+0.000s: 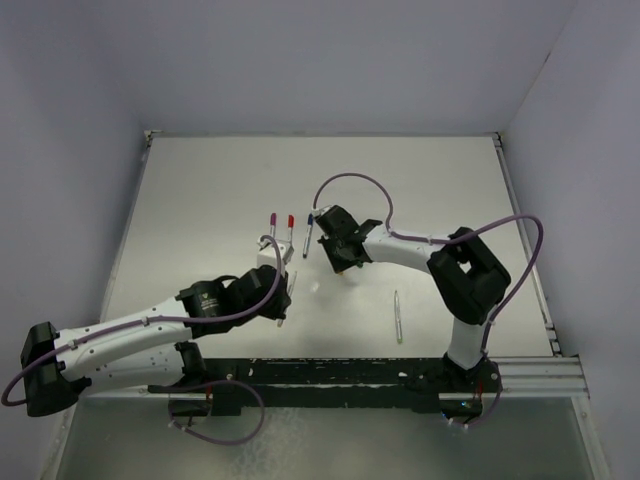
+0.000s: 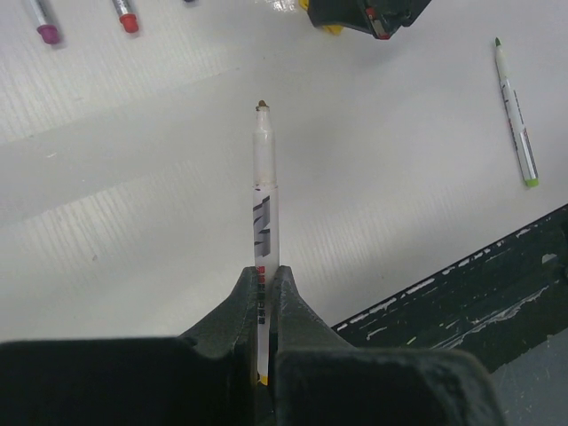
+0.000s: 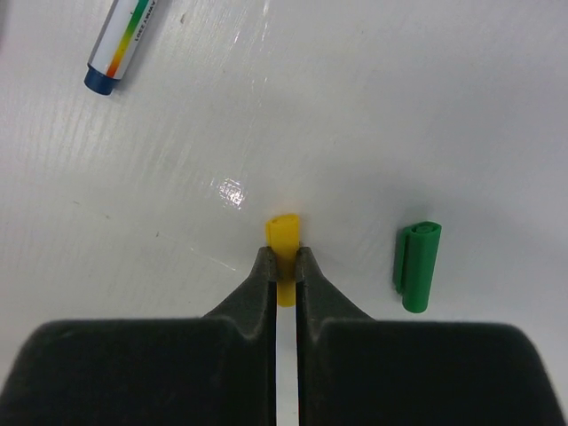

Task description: Insert the pens into the pen caps

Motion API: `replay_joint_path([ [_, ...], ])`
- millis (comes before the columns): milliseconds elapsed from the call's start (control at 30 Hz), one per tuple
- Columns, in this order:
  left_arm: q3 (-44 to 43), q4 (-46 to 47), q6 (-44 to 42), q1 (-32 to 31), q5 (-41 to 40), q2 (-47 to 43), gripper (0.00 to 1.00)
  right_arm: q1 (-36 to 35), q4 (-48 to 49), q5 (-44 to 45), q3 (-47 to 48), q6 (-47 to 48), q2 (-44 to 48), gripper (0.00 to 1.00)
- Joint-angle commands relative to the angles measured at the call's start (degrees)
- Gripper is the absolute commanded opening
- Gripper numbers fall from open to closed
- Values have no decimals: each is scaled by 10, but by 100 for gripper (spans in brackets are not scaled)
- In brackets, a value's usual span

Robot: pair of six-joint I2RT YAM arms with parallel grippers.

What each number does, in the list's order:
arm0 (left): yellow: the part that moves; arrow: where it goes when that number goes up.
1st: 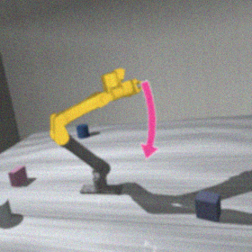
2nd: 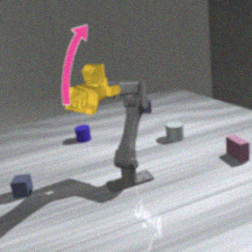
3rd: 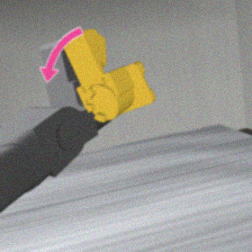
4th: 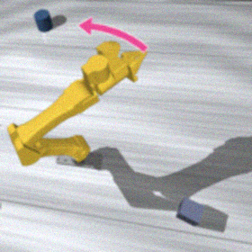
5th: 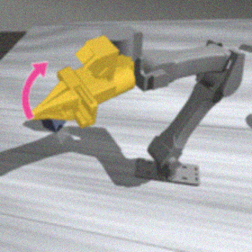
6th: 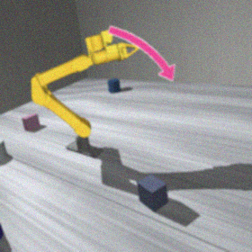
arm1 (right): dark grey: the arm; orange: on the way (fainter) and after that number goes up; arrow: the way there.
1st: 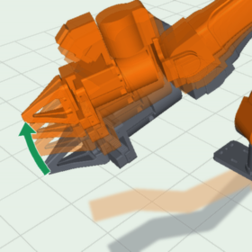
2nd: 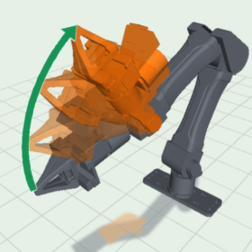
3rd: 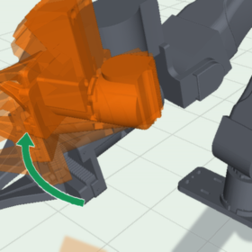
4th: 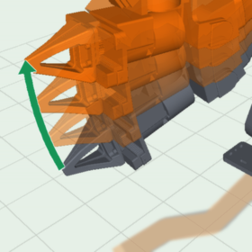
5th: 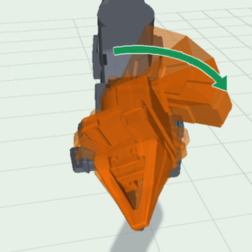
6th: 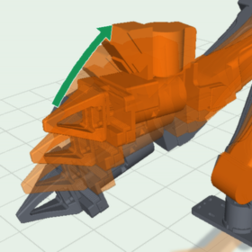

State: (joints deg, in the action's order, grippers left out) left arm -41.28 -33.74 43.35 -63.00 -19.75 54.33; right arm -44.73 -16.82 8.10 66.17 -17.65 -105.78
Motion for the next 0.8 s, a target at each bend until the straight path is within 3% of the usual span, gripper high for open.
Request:
replay_joint_path([
  [0, -10, 44, -26, 5, -17, -4, 0, -5, -70, 21, 1, -20, 3, 0],
  [300, 7, 219, -96, 19, 1, 20, 0, -4, -36, 31, 37, -26, 162, 0],
  [567, 89, 502, -152, 23, 22, 33, 0, -4, 146, 63, -77, -37, 347, 0],
  [767, 109, 647, -171, 26, 51, 72, 0, -4, 244, 58, -156, -60, 432, 0],
])
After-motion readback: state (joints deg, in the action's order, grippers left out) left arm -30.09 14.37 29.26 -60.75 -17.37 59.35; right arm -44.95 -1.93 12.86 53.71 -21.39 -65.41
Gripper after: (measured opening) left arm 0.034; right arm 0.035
